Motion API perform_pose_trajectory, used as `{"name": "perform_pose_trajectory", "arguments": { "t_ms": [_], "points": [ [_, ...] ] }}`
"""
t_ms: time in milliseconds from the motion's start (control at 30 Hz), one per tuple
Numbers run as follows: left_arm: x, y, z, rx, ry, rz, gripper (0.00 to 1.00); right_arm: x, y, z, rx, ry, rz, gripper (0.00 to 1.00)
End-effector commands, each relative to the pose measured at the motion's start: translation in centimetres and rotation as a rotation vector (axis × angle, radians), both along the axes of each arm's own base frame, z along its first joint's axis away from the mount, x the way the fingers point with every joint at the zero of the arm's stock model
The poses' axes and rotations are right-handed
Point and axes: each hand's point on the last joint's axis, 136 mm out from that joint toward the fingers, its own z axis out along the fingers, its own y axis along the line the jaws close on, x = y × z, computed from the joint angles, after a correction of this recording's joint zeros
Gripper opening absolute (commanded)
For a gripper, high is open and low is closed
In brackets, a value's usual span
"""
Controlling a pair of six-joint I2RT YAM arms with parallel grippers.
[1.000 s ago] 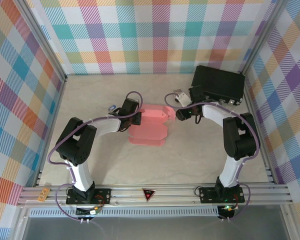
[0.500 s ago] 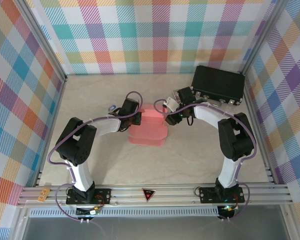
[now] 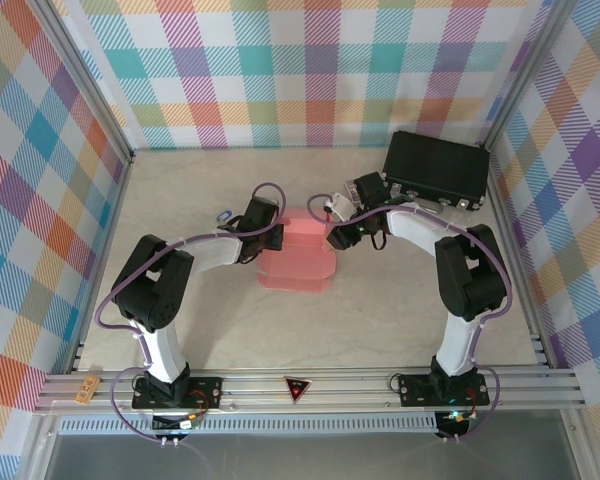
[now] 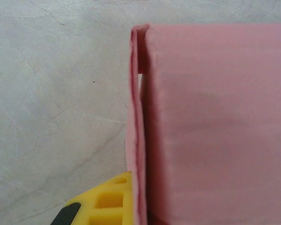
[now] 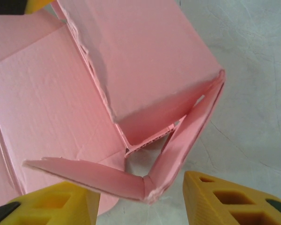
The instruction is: Fold the paper box
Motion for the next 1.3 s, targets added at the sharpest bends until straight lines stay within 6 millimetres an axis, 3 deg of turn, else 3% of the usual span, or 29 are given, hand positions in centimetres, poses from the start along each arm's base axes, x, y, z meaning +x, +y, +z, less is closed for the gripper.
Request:
{"name": "perform_pose_trajectory", "arguments": {
  "t_ms": [0,367,800,1267],
  "points": [
    [-1.3,-0.7,-1.2,0.009,0.063,-0.024,0.0,0.3,1.6,0.9,0.073,0.021,-0.004,0.5],
    [-1.4,-0.6,-1.1,0.003,0.069,-0.009,0.0,0.7,3.1,0.6,0.073,0.047,-0.035,0.44],
    [-1.6,-0.8,-1.1,-0.022,0.083,0.01,0.0,2.9,3.7,-0.8,0.006,-0.031,-0.285,0.39],
    [-1.7,-0.9,-1.1,-0.011,0.082,-0.014,0.0,6.0,2.7,-1.8,-0.015,-0.123,-0.526,0.37]
  ]
}}
